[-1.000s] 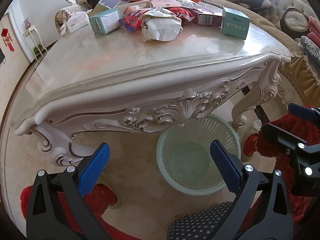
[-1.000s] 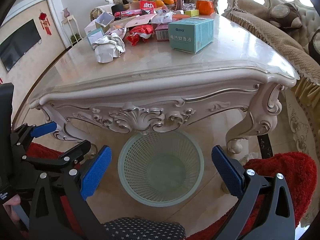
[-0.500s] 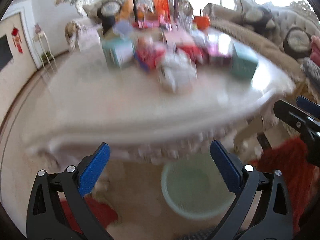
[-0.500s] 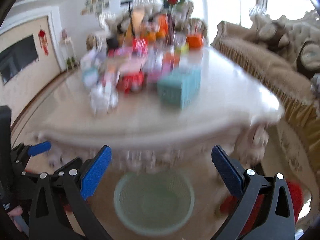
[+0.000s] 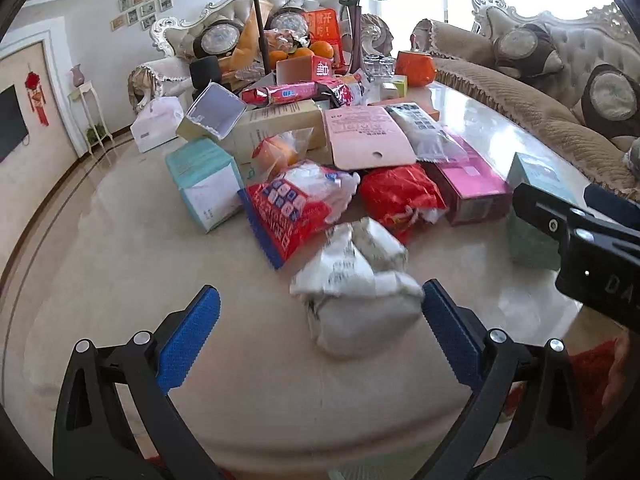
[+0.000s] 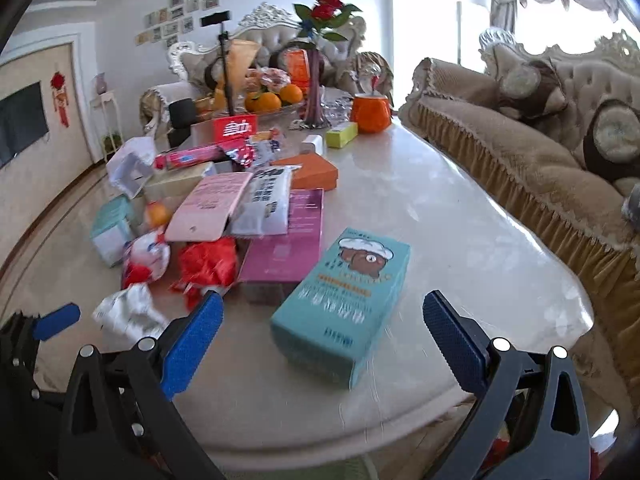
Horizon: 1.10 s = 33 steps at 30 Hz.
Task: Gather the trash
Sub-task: 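Grasp white paper wrapper with left tool while right tool grasps teal box, then drop wrapper and teal box into the wastebasket by opening both tools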
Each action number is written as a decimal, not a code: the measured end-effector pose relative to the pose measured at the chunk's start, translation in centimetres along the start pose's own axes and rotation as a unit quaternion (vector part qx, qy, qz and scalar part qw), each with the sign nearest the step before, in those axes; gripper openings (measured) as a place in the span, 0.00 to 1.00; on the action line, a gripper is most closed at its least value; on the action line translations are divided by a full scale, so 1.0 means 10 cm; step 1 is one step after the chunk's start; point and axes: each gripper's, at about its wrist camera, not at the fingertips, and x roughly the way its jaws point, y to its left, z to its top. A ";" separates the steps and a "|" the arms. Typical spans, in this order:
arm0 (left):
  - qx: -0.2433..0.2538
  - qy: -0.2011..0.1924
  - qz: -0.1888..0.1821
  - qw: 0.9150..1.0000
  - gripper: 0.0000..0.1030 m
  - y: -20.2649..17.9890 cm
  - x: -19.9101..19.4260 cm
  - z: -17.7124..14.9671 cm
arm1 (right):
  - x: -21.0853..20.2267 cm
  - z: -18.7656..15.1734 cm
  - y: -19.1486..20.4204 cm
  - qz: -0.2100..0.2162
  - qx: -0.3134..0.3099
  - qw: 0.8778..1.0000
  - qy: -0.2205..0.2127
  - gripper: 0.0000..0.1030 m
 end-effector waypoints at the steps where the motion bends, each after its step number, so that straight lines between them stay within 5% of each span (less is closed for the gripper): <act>1: -0.001 -0.003 0.001 1.000 0.94 0.00 0.02 0.03 | 0.01 -0.01 -0.01 -0.004 0.001 1.000 0.001 0.93; 3: 0.003 -0.006 0.011 1.000 0.94 -0.02 0.05 0.06 | 0.06 0.00 -0.03 -0.007 0.001 1.000 0.004 0.89; 6: 0.008 0.002 0.012 1.000 0.94 -0.01 0.09 0.05 | 0.14 -0.01 -0.09 0.012 0.003 1.000 0.020 0.64; 9: 0.014 0.000 0.012 1.000 0.92 -0.02 0.09 0.03 | 0.14 -0.04 -0.20 0.029 0.003 0.999 0.029 0.57; 11: 0.012 -0.003 -0.008 1.000 0.76 0.00 0.05 0.00 | 0.11 -0.06 -0.25 0.029 -0.004 0.999 0.029 0.52; 13: 0.004 0.003 -0.040 0.999 0.47 0.03 0.05 0.00 | 0.09 -0.06 -0.33 0.041 0.000 0.999 0.032 0.47; 17: 0.018 0.005 -0.032 0.999 0.43 0.02 0.03 -0.03 | 0.05 -0.06 -0.47 0.072 0.014 0.997 0.039 0.45; 23: -0.031 0.001 -0.075 0.997 0.42 0.22 -0.09 -0.05 | -0.08 -0.01 -0.64 0.151 0.069 0.986 0.032 0.44; 26: -0.039 -0.024 -0.109 0.993 0.42 0.31 -0.47 -0.08 | -0.45 0.03 -0.64 0.195 0.060 0.979 0.010 0.44; 29: -0.001 -0.044 -0.137 0.990 0.42 0.27 -0.95 -0.25 | -0.81 -0.07 -0.61 0.225 0.031 0.974 0.009 0.44; 33: 0.053 0.004 -0.172 0.984 0.43 0.08 -1.14 -0.73 | -1.09 -0.51 -0.58 0.240 0.010 0.968 0.070 0.45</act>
